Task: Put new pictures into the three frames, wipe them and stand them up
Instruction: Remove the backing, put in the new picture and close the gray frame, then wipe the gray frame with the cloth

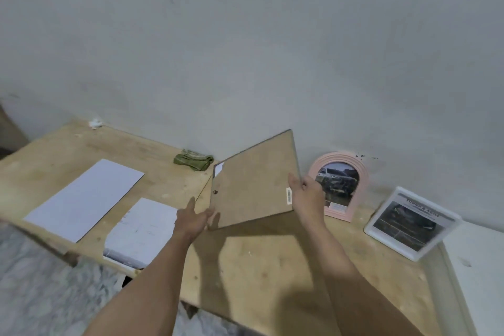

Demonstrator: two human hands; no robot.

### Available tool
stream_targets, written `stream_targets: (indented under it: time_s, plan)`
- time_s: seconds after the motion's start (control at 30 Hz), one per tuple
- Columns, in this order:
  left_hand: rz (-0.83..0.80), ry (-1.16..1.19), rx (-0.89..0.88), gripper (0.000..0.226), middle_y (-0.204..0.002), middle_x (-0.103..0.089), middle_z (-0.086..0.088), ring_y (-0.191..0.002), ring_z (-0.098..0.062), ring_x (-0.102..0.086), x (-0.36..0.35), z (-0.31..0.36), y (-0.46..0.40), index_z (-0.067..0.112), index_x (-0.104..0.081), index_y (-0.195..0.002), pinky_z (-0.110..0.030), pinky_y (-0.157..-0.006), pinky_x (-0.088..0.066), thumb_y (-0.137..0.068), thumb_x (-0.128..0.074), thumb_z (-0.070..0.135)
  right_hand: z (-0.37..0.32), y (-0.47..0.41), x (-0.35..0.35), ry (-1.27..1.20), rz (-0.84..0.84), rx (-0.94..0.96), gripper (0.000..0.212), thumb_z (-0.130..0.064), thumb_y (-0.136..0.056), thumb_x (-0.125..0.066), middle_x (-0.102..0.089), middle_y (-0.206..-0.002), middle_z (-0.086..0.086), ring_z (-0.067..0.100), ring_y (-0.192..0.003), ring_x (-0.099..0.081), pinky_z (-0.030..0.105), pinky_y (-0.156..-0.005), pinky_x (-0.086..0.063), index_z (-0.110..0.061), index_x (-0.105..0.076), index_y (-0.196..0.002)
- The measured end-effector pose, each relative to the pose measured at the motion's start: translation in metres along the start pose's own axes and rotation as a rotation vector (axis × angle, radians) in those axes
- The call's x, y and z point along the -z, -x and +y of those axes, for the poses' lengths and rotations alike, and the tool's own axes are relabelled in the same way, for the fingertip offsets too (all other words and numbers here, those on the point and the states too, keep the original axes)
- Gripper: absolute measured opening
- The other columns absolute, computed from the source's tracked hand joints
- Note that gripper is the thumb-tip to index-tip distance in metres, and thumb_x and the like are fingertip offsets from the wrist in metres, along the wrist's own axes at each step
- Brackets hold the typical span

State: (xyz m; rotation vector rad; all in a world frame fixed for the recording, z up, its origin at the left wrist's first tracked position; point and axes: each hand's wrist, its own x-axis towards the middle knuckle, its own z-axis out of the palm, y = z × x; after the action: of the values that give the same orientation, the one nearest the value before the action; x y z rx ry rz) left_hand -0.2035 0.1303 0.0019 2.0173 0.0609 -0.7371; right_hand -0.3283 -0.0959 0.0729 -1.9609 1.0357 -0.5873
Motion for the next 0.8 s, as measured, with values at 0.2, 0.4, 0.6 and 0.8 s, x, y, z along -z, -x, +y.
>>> stream_targets:
  time_s: [0.2,0.4,0.6,0.8]
  plan:
    - [0.136,0.381,-0.444,0.035,-0.09,-0.072,0.004,-0.084,-0.016,-0.066,-0.032,0.1,0.07,0.021,-0.072,-0.1,-0.03,-0.075,-0.051,-0.092,-0.06,0.053,-0.064,0.034,-0.035,0.364,0.108,0.692,0.021,-0.029,-0.085,-0.056,-0.057,-0.052,0.006,0.032,-0.045,-0.053,0.029,-0.043,-0.033,-0.014,-0.054,-0.07]
    - [0.61,0.336,-0.257,0.023,-0.062,-0.059,0.001,-0.06,-0.021,-0.054,-0.005,0.091,0.101,0.012,-0.055,-0.063,-0.03,-0.054,-0.04,-0.082,-0.061,0.021,-0.073,0.082,-0.066,0.414,-0.108,0.994,0.029,-0.023,-0.065,-0.068,-0.063,-0.063,-0.001,0.024,-0.055,-0.059,0.03,-0.056,-0.038,-0.016,-0.063,-0.093]
    - [0.758,0.627,-0.104,0.009,-0.084,-0.065,-0.012,-0.053,-0.026,-0.056,0.075,0.0,0.107,0.015,-0.062,-0.098,-0.029,-0.05,-0.048,-0.09,-0.064,0.016,-0.071,0.073,-0.075,0.289,-0.301,0.69,0.057,-0.056,-0.092,-0.042,-0.056,-0.124,0.007,0.029,-0.113,-0.051,0.044,-0.093,-0.04,-0.017,-0.041,-0.133]
    - [0.634,0.794,-0.066,0.01,-0.072,-0.059,-0.012,-0.054,-0.022,-0.055,0.124,-0.063,0.126,0.012,-0.066,-0.086,-0.026,-0.049,-0.043,-0.094,-0.061,0.012,-0.053,0.04,-0.094,0.393,-0.512,0.111,0.075,-0.067,-0.093,-0.019,-0.048,-0.138,0.019,0.036,-0.125,-0.047,0.045,-0.097,-0.038,-0.009,-0.038,-0.138]
